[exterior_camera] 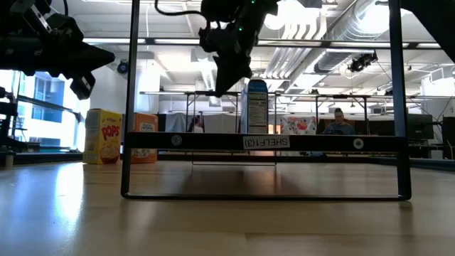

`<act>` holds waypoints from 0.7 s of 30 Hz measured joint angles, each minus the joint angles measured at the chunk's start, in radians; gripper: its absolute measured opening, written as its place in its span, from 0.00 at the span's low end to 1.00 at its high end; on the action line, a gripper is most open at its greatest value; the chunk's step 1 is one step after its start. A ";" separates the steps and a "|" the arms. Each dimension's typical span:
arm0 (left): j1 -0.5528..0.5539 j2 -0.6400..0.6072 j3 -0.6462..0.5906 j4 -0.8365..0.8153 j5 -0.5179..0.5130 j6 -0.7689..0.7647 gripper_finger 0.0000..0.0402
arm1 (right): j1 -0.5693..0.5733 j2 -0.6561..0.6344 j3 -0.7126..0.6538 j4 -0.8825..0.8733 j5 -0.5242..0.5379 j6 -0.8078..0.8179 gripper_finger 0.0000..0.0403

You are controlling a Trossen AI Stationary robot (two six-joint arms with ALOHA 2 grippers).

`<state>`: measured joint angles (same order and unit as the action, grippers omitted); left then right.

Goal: Stack cereal on shelf
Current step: Put the top blue cereal box on the shelf

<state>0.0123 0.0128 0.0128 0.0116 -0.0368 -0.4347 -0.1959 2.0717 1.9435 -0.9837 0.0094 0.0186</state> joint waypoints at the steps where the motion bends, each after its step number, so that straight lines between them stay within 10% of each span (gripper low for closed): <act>1: 0.000 0.000 0.000 0.000 0.000 0.000 0.00 | 0.000 0.005 0.002 -0.004 0.003 -0.017 0.00; 21: 0.000 0.000 0.000 0.000 0.000 0.000 0.00 | 0.026 0.011 -0.009 -0.116 0.048 -0.308 0.00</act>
<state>0.0122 0.0128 0.0128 0.0117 -0.0372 -0.4347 -0.1703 2.0830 1.9347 -1.0998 0.0577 -0.2897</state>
